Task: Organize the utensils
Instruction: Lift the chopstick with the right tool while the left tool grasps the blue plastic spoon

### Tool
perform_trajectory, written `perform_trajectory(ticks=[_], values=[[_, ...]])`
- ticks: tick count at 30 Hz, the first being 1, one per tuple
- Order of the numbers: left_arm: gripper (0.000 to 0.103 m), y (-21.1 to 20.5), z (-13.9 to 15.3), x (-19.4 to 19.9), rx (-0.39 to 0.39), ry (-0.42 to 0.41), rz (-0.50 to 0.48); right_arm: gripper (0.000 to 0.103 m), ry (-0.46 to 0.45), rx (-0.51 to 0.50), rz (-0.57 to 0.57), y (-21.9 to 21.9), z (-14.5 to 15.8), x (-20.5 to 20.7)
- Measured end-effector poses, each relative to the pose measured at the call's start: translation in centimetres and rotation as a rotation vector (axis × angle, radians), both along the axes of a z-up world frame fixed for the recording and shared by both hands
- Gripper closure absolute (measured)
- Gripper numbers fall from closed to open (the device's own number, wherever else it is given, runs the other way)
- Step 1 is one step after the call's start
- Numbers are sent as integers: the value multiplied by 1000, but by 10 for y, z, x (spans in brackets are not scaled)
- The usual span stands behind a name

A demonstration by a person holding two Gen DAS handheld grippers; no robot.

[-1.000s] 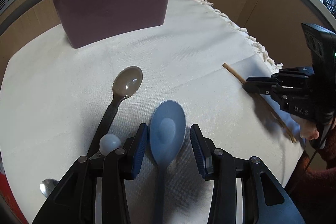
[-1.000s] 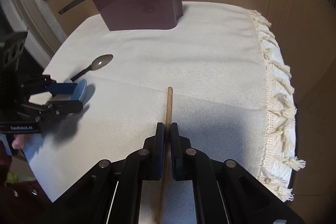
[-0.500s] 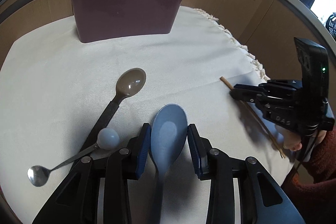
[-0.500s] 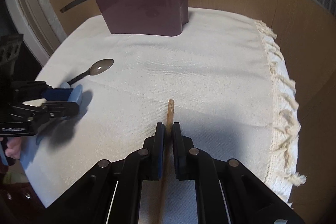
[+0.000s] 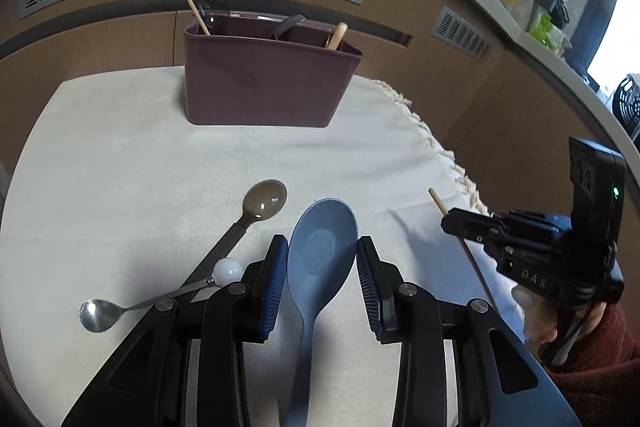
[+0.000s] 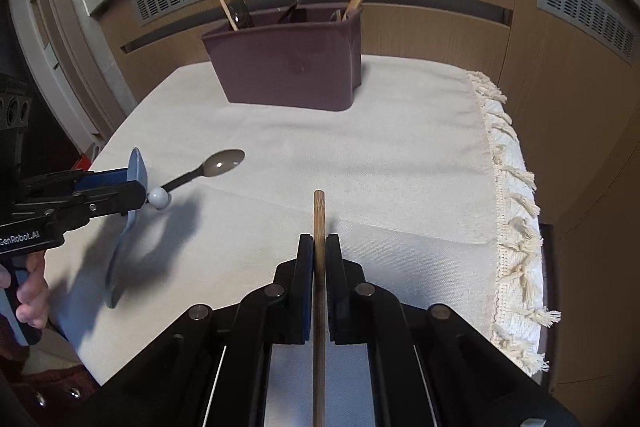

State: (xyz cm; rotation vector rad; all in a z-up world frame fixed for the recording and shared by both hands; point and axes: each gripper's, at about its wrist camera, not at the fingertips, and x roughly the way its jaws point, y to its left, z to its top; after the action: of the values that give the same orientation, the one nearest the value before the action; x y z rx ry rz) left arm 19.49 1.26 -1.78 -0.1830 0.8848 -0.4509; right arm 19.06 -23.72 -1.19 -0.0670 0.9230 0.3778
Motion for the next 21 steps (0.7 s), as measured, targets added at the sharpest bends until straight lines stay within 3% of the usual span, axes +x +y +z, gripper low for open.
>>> perform_trajectory(ticks=[10,12,18,21], values=[[68,1,37,11,-33,-54,8,98,-96,42,-2,13,31,-5],[93,6,53,17,-57,-76,7,98,-132,61,-6,12,49,-2],[95,28,125,50,-124,-217,53,98,-305,65,-10,15,129,16],[97,40,157,63,-159,-284,86,98,-382,114,1,13,181,38]])
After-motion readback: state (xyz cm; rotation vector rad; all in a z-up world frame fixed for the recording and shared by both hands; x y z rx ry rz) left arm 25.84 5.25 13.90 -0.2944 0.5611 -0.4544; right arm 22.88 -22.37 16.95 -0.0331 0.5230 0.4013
